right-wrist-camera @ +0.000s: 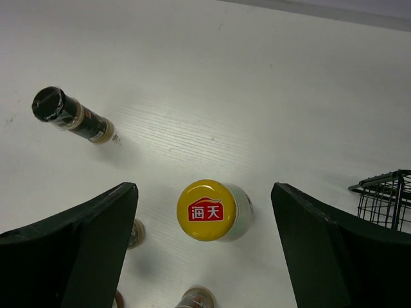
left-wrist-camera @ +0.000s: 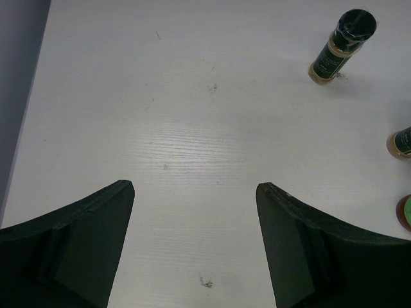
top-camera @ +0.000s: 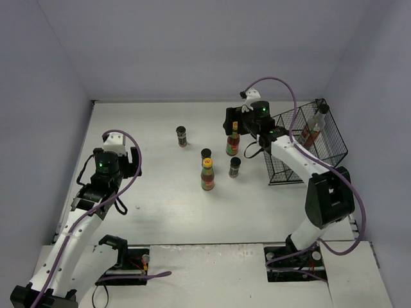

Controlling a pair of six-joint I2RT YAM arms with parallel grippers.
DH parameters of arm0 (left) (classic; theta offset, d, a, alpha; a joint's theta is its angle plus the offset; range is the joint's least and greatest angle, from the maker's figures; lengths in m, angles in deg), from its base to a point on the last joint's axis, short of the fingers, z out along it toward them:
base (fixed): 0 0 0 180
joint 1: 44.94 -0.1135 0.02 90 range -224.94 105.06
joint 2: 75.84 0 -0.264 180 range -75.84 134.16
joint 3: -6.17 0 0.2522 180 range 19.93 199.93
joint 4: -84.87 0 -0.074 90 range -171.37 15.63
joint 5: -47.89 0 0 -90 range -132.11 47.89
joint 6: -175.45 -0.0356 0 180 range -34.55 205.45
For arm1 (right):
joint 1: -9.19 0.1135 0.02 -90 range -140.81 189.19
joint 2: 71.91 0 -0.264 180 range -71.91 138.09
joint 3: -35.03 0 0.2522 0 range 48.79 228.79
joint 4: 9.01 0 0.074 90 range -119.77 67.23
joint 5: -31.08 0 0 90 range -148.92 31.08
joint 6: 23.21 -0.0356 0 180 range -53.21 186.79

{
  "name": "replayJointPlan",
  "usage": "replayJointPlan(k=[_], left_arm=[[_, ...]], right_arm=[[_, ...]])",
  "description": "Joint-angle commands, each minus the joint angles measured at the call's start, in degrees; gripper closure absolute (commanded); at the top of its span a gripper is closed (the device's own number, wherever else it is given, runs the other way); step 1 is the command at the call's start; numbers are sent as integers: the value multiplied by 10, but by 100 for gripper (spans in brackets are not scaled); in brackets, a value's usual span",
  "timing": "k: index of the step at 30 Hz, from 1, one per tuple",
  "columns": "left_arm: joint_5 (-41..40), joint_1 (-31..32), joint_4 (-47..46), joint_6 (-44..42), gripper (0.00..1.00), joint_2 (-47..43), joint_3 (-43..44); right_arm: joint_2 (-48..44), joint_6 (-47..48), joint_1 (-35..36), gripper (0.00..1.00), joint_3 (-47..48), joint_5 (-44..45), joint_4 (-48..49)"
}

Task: Organize the condiment bottles

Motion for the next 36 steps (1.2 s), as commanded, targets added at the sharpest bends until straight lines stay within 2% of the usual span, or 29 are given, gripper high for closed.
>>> replayJointPlan(k=[1, 9, 12, 15, 16, 18, 19, 22, 31, 36], left_arm=[[5, 4, -29, -3, 23, 4, 16], [6, 3, -28, -3, 23, 5, 16], [6, 4, -29, -2, 23, 5, 16], [6, 3, -29, -2, 23, 6, 15], [6, 3, -29, -2, 23, 5, 15], [7, 3, -29, -2, 23, 5, 16], [7, 3, -29, -2, 23, 6, 16], [7, 4, -29, -2, 23, 5, 16], [7, 3, -29, -2, 23, 4, 15], [7, 3, -29, -2, 23, 2, 15]], right_arm=[[-11, -6, 6, 14, -6, 19, 69], [-14, -7, 8, 30, -31, 24, 78], [-14, -4, 8, 39, -34, 25, 75], [-24, 0, 12, 53, -35, 31, 75], [-28, 5, 13, 64, -33, 33, 74], [-42, 10, 13, 75, -29, 36, 70], [-53, 16, 13, 86, -22, 42, 67], [-72, 31, 13, 100, -7, 49, 53], [-160, 102, 3, 100, 90, 127, 6], [-178, 126, -50, 100, 141, 150, -17]])
